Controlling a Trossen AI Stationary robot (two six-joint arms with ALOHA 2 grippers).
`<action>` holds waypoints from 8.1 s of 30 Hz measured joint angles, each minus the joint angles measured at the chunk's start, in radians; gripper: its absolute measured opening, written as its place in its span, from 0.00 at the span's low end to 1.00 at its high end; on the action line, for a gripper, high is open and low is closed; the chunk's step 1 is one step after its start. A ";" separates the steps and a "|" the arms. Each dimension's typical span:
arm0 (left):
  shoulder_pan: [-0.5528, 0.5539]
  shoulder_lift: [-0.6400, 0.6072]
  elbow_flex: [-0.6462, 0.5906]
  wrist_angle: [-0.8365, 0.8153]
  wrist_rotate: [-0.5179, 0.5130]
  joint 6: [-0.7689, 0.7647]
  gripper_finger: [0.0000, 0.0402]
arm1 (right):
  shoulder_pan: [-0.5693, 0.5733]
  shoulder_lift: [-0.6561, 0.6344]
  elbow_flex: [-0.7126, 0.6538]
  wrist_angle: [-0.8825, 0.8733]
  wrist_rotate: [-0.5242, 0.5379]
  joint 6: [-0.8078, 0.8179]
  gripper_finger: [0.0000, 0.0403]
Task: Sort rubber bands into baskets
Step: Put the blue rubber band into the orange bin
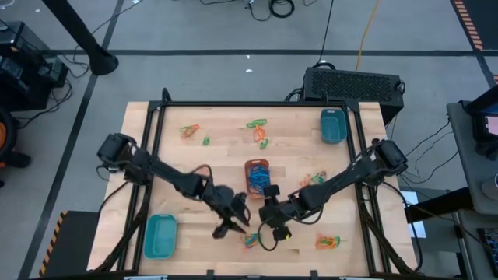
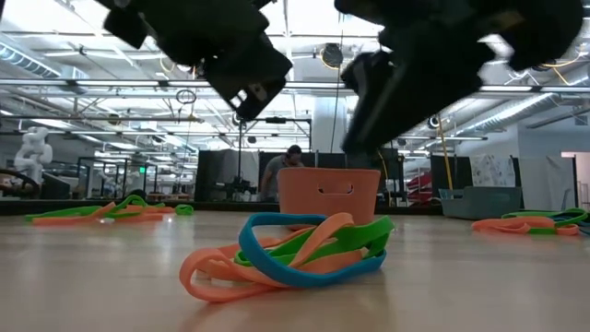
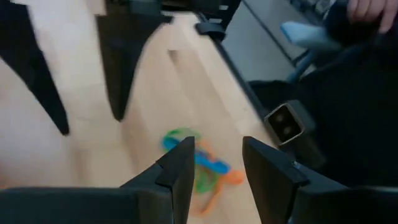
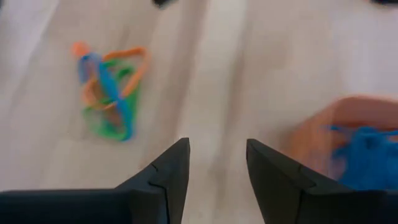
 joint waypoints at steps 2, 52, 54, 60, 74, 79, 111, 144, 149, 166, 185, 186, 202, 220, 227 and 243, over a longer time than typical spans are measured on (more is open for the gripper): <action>-0.033 0.039 0.000 0.060 -0.037 -0.073 0.35 | 0.012 0.016 0.000 0.001 -0.011 0.023 0.37; -0.229 0.261 0.156 -0.091 -0.523 -0.525 0.35 | 0.238 0.010 0.001 -0.011 0.119 0.212 0.37; -0.229 0.261 0.156 -0.093 -0.527 -0.525 0.35 | 0.238 0.010 0.001 -0.010 0.119 0.212 0.37; -0.229 0.275 0.156 -0.105 -0.541 -0.550 0.35 | 0.238 0.010 0.001 -0.011 0.119 0.212 0.37; -0.229 0.285 0.156 -0.110 -0.544 -0.559 0.35 | 0.238 0.010 0.001 -0.012 0.119 0.213 0.37; -0.221 0.285 0.156 -0.112 -0.548 -0.538 0.35 | 0.238 0.010 0.001 -0.012 0.119 0.212 0.37; -0.203 0.284 0.156 -0.073 -0.458 -0.487 0.35 | 0.238 0.010 0.001 -0.012 0.118 0.213 0.37; -0.168 0.283 0.156 -0.020 -0.433 -0.555 0.35 | 0.238 0.010 0.001 -0.012 0.118 0.213 0.37; -0.164 0.283 0.156 -0.020 -0.440 -0.568 0.35 | 0.238 0.010 0.001 -0.012 0.118 0.213 0.37; -0.154 0.333 0.156 0.006 -0.476 -0.641 0.35 | 0.238 0.010 0.000 -0.012 0.118 0.213 0.37; -0.146 0.341 0.156 0.068 -0.428 -0.610 0.35 | 0.238 0.010 0.000 -0.013 0.118 0.213 0.37; -0.143 0.340 0.156 0.068 -0.428 -0.610 0.35 | 0.238 0.010 0.000 -0.013 0.118 0.212 0.37; -0.120 0.339 0.156 0.102 -0.379 -0.617 0.35 | 0.238 0.010 0.000 -0.013 0.118 0.213 0.37; -0.133 0.337 0.156 0.117 -0.355 -0.633 0.35 | 0.238 0.010 0.000 -0.013 0.118 0.212 0.37; -0.137 0.337 0.156 0.097 -0.358 -0.648 0.35 | 0.238 0.010 0.000 -0.013 0.118 0.212 0.37; -0.139 0.337 0.156 0.095 -0.380 -0.639 0.28 | 0.237 0.010 0.000 -0.012 0.197 0.228 0.37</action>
